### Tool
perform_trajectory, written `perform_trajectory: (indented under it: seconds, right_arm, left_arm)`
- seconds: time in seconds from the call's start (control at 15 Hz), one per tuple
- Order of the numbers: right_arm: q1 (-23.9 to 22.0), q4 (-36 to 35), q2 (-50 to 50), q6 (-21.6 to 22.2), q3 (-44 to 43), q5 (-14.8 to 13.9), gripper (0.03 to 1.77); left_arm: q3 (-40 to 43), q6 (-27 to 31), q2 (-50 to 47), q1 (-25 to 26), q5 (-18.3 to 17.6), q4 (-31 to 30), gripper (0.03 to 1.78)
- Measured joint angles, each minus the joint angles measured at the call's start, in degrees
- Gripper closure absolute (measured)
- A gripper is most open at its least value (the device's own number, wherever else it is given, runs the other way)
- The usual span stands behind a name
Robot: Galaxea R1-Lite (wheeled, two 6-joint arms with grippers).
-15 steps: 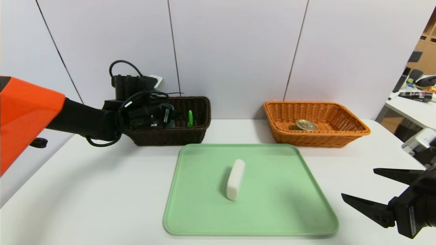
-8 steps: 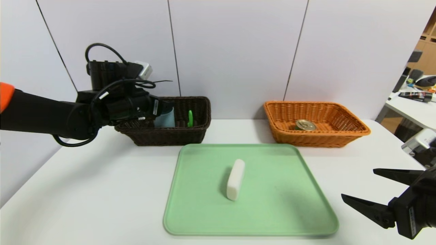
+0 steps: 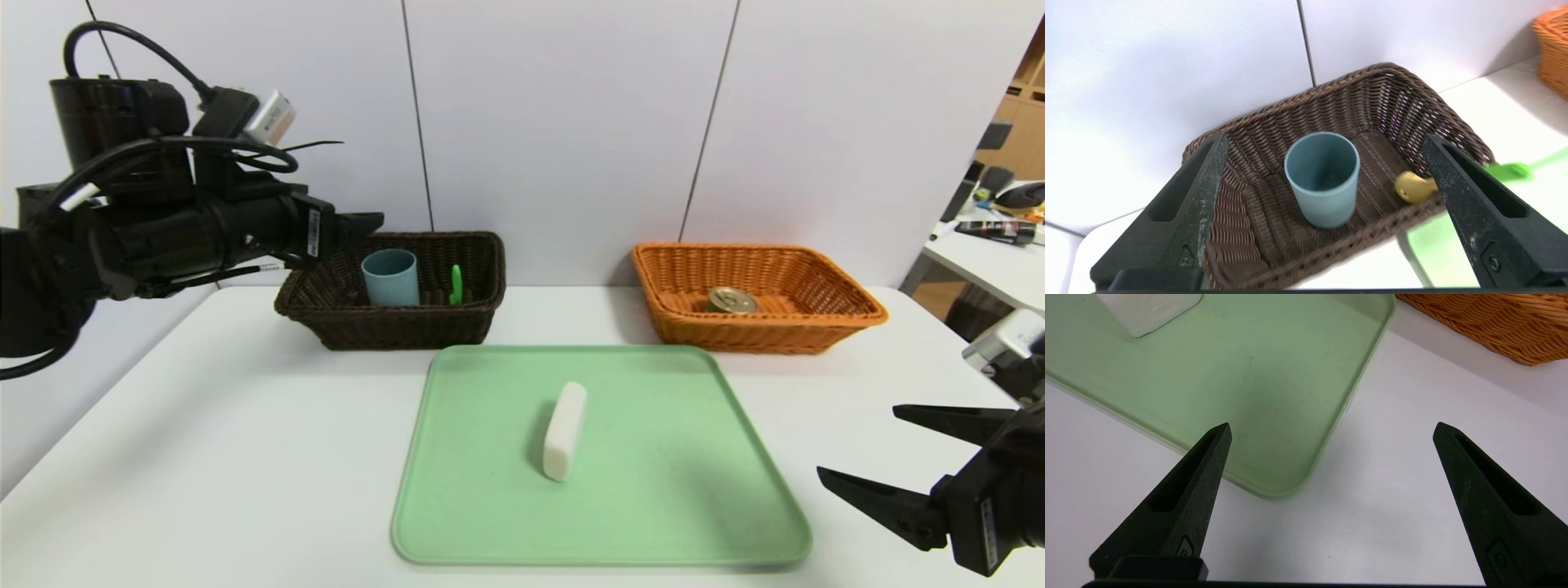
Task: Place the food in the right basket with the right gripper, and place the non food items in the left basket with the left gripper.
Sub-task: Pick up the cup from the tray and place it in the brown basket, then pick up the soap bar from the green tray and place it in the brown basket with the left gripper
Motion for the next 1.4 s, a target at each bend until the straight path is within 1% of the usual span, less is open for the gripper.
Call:
perform_trajectory:
  seconds: [0.13,0.27,0.4,0.53,0.73,0.87,1.07,1.2,1.33,1.4]
  right_arm:
    - [0.26,-0.01,0.0,0.02,-0.06,0.02,0.1]
    - [0.34,0.0,0.0,0.04,-0.15,0.05,0.1]
    - [0.37,0.0,0.0,0.04,-0.2,0.05,0.1]
    - [0.37,0.0,0.0,0.09,-0.23,0.05,0.1]
    - [0.37,0.02,-0.02,0.02,-0.11,0.0,0.1]
    - [0.37,0.0,0.0,0.0,-0.15,-0.02,0.1]
    - [0.39,0.0,-0.05,0.02,-0.2,-0.13,0.1]
    - [0.39,0.0,-0.11,0.09,-0.23,-0.13,0.1]
    - [0.39,0.02,-0.18,0.04,-0.13,-0.09,0.1]
    - [0.41,0.0,-0.32,0.11,-0.13,-0.15,0.1]
  left_arm:
    - [1.57,0.09,-4.74,-0.54,-0.09,2.9,0.14]
    - [2.86,0.07,-9.48,-2.57,-0.15,6.55,0.13]
    - [5.44,-0.04,-13.46,-7.06,0.07,8.69,0.12]
    - [8.66,-0.15,-16.71,-12.58,0.94,9.48,0.12]
    - [12.41,-0.91,-19.1,-21.44,5.1,9.22,0.12]
    - [14.09,-2.78,-19.44,-26.53,7.68,9.05,0.12]
    - [14.84,-6.68,-18.59,-33.13,11.34,8.96,0.12]
    - [14.8,-8.57,-17.09,-36.64,13.6,8.89,0.12]
    - [14.56,-10.12,-14.77,-40.02,15.92,7.39,0.12]
    - [14.53,-10.56,-13.29,-41.33,17.41,5.49,0.12]
